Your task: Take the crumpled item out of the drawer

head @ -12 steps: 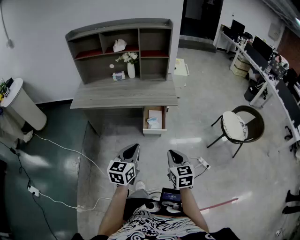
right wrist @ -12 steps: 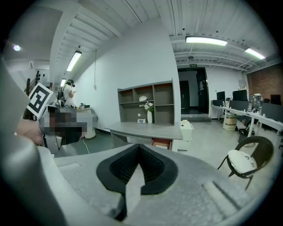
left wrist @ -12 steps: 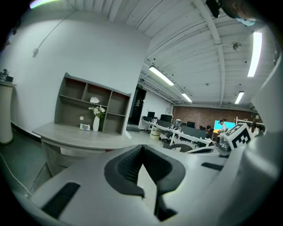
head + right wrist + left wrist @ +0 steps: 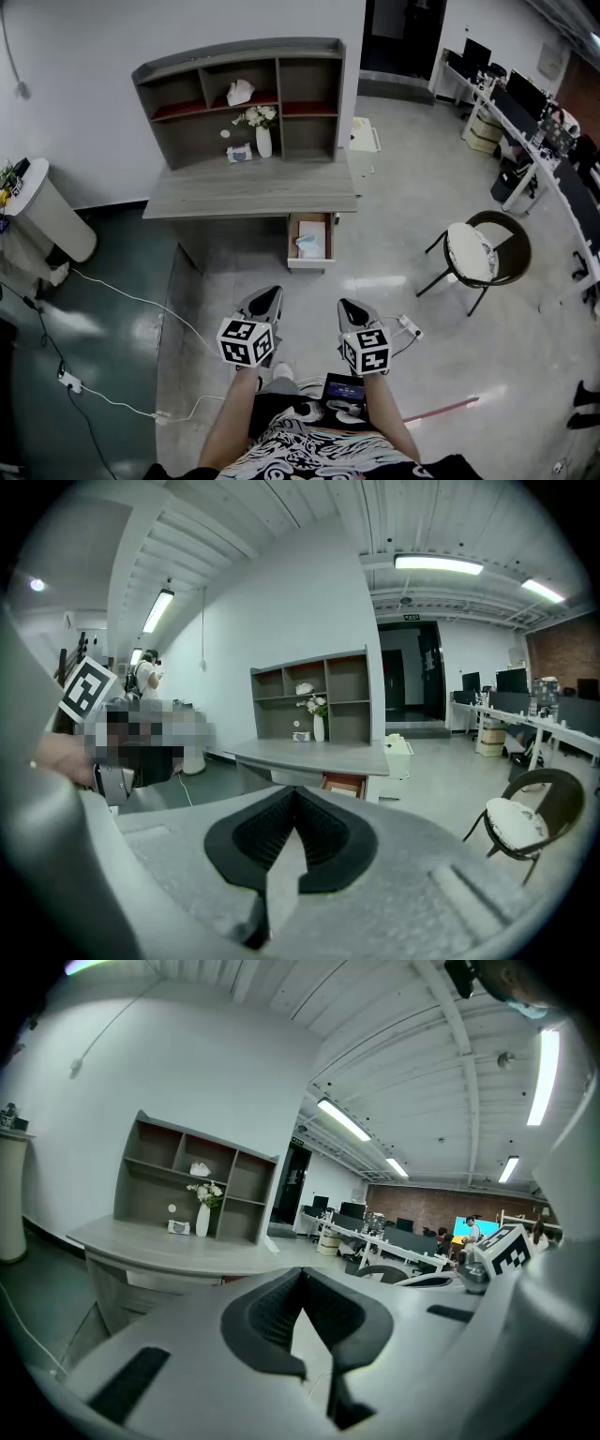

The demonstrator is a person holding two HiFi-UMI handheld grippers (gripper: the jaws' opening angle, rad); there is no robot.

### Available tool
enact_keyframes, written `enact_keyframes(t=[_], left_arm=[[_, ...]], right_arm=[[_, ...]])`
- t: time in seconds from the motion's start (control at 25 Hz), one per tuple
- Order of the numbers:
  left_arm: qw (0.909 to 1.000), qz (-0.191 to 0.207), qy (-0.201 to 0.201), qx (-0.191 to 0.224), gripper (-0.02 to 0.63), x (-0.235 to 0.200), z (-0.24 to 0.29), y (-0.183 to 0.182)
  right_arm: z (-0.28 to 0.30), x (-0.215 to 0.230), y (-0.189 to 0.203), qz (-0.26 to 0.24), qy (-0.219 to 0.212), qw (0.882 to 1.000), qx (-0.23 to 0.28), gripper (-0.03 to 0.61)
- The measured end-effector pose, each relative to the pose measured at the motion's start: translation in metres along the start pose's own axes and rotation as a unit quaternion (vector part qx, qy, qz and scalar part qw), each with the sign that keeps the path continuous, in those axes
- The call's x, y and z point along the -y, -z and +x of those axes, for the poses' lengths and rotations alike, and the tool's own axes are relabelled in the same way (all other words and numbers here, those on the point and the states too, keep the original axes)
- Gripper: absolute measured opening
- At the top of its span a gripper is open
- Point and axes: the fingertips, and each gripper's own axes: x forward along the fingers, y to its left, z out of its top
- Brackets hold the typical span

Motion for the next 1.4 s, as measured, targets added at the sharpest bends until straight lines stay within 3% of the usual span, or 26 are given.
enact_keyframes(t=[0.32, 0.52, 0.92, 1.12, 1.4], left_arm=[[0.9997, -0.016, -0.008, -0.017, 0.000, -0.013, 0.009, 0.012], [0.9993, -0.030, -0.006, -0.023, 0.000, -0.033, 0.036, 0.013], [0.9965, -0.048, 0.025, -0.063, 0.000, -0.108, 0.160, 0.002], [0.9941, -0.050, 0.041, -0.087, 0.000, -0.153, 0.221, -0.012], [0.9900, -0.061, 0.070, -0.107, 0.000, -0.190, 0.278, -0.019]], right_arm=[[0.020, -0.005, 0.012, 0.011, -0.033, 0.999, -0.015, 0.005], [0.047, 0.011, 0.008, 0.006, -0.026, 0.999, -0.020, 0.005], [0.159, 0.074, -0.012, 0.044, 0.004, 0.998, -0.049, 0.005], [0.222, 0.097, -0.020, 0.027, 0.023, 0.995, -0.090, 0.005], [0.271, 0.120, -0.034, 0.039, 0.047, 0.993, -0.104, 0.006]])
